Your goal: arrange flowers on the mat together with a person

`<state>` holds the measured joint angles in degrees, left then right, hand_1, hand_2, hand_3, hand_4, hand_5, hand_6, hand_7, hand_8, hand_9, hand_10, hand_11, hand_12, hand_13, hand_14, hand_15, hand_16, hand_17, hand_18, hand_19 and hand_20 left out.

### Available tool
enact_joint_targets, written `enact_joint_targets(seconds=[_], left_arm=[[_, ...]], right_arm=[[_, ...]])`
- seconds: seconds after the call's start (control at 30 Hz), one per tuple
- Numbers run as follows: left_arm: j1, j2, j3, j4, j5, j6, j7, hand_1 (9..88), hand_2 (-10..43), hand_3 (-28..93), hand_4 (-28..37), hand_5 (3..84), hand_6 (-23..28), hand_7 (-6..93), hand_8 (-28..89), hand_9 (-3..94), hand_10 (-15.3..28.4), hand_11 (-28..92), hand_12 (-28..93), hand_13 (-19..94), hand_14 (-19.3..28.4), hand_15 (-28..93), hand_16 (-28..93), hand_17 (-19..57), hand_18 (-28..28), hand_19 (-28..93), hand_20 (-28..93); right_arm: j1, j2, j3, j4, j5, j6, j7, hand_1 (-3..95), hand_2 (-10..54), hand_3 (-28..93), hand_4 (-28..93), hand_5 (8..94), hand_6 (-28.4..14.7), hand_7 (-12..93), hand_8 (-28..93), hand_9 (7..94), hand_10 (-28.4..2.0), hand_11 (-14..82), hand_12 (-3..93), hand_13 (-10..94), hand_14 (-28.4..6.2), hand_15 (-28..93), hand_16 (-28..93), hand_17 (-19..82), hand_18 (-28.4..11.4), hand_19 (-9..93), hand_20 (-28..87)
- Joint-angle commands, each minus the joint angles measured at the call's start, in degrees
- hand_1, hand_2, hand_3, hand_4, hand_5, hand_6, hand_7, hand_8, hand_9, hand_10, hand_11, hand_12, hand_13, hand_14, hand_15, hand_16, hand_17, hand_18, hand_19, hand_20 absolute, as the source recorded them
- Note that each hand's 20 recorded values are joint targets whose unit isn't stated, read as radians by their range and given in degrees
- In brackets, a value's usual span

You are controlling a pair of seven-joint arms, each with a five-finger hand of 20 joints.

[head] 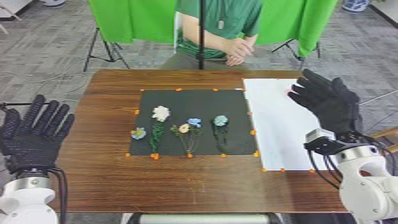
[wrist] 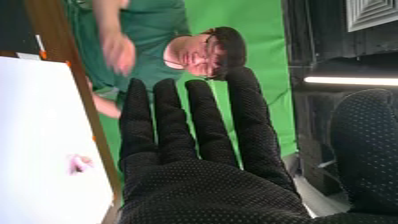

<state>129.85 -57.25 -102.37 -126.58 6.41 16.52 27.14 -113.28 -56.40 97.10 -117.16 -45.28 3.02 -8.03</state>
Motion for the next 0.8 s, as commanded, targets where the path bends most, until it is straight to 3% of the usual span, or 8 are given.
enact_joint_targets(seconds=[0.03, 0.1, 0.23, 0.4, 0.5, 0.6, 0.67, 0.8], left_arm=[[0.01, 0.02, 1.55, -0.07, 0.59, 0.07, -0.59, 21.9, 10.6, 76, -28.3, 37.3, 7.3, 15.1, -10, 34.5, 14.2, 17, 9, 29, 13.7, 26, -7, -5.2, 15.2, 36, 14], [-0.18, 0.18, 1.45, 0.12, 0.29, -0.04, -0.50, 22.0, 10.5, 76, -28.3, 37.3, 7.3, 15.3, -10, 34.6, 14.2, 18, 9, 29, 13.7, 27, -7, -5.2, 15.2, 36, 14], [-0.17, 0.73, 0.71, 0.40, 0.29, 1.13, -0.20, 22.1, 10.5, 76, -28.3, 37.3, 7.2, 15.3, -11, 34.5, 14.3, 18, 9, 29, 13.7, 27, -7, -5.3, 15.3, 36, 14], [0.46, 0.20, 0.96, 0.17, 0.23, 0.74, -0.47, 22.1, 10.5, 76, -28.3, 37.2, 7.2, 15.3, -11, 34.4, 14.2, 18, 9, 29, 13.7, 27, -7, -5.3, 15.3, 37, 14], [-0.08, -0.10, 0.89, 0.59, -0.11, 1.76, -0.69, 22.2, 10.6, 76, -28.3, 37.2, 7.2, 15.4, -11, 34.4, 14.2, 18, 9, 29, 13.7, 27, -7, -5.3, 15.3, 37, 14], [1.17, 0.02, 0.55, 0.46, -0.25, 1.64, -0.31, 22.3, 10.7, 76, -28.3, 37.0, 7.2, 15.3, -11, 34.4, 14.2, 18, 9, 29, 13.9, 27, -7, -5.4, 15.3, 37, 14], [0.53, -0.12, 0.89, 0.61, -0.58, 1.47, -0.27, 22.2, 11.0, 76, -28.3, 36.9, 7.2, 15.4, -11, 34.3, 14.2, 18, 9, 29, 13.9, 27, -7, -5.5, 15.3, 37, 14], [0.59, 0.03, 0.45, 0.38, 0.64, 0.45, -0.75, 22.1, 11.3, 76, -28.3, 36.9, 7.1, 15.3, -11, 34.1, 14.2, 18, 9, 28, 14.0, 27, -7, -5.5, 15.4, 37, 14]], right_arm=[[-2.04, 0.84, 1.91, -1.56, 0.13, 2.69, -1.82, 12.3, 12.3, 72, -24, 44.1, -1.8, 11, -8, 37.1, -14.7, 3.6, 17.5, 28, -14.5, 5, 30, 10, -16.5, 33, 18], [-2.38, 1.46, 2.51, -1.79, -0.04, 3.09, -2.35, 12.3, 12.3, 73, -23, 44.1, -1.8, 11, -8, 37.0, -14.7, 3.6, 17.5, 28, -14.6, 5, 30, 10, -16.5, 33, 17], [-2.50, 2.25, 3.11, -2.36, -0.94, 3.68, -2.87, 12.5, 12.1, 73, -23, 44.1, -1.8, 12, -8, 36.9, -14.6, 3.5, 17.5, 28, -14.6, 5, 31, 9, -16.6, 33, 17], [-4.11, 2.12, 4.40, -3.19, -1.33, 2.78, -2.25, 13.3, 11.7, 73, -23, 44.1, -1.8, 12, -8, 36.9, -14.6, 3.5, 17.6, 27, -14.6, 5, 31, 9, -16.6, 33, 16], [-4.06, 1.07, 4.17, -2.97, -1.82, 2.65, -1.32, 13.4, 11.6, 73, -23, 43.9, -1.8, 12, -8, 37.3, -14.5, 3.6, 17.6, 28, -14.7, 5, 31, 9, -16.7, 34, 16], [-3.96, 1.75, 4.90, -2.88, -3.34, 0.46, -0.46, 13.9, 11.6, 73, -23, 43.9, -1.9, 12, -8, 37.7, -14.6, 3.7, 17.6, 28, -14.9, 5, 31, 8, -16.8, 34, 16], [-4.86, 1.49, 5.19, -3.19, -4.50, 1.30, -0.56, 14.1, 11.7, 73, -23, 43.9, -1.9, 12, -8, 37.9, -14.6, 3.8, 17.6, 28, -14.9, 5, 31, 8, -16.9, 34, 16], [-5.26, 1.37, 5.60, -3.33, -2.63, 0.55, -0.66, 14.2, 11.6, 73, -23, 43.9, -1.9, 12, -8, 38.5, -14.6, 3.9, 17.6, 29, -14.9, 6, 31, 8, -16.9, 34, 15]])
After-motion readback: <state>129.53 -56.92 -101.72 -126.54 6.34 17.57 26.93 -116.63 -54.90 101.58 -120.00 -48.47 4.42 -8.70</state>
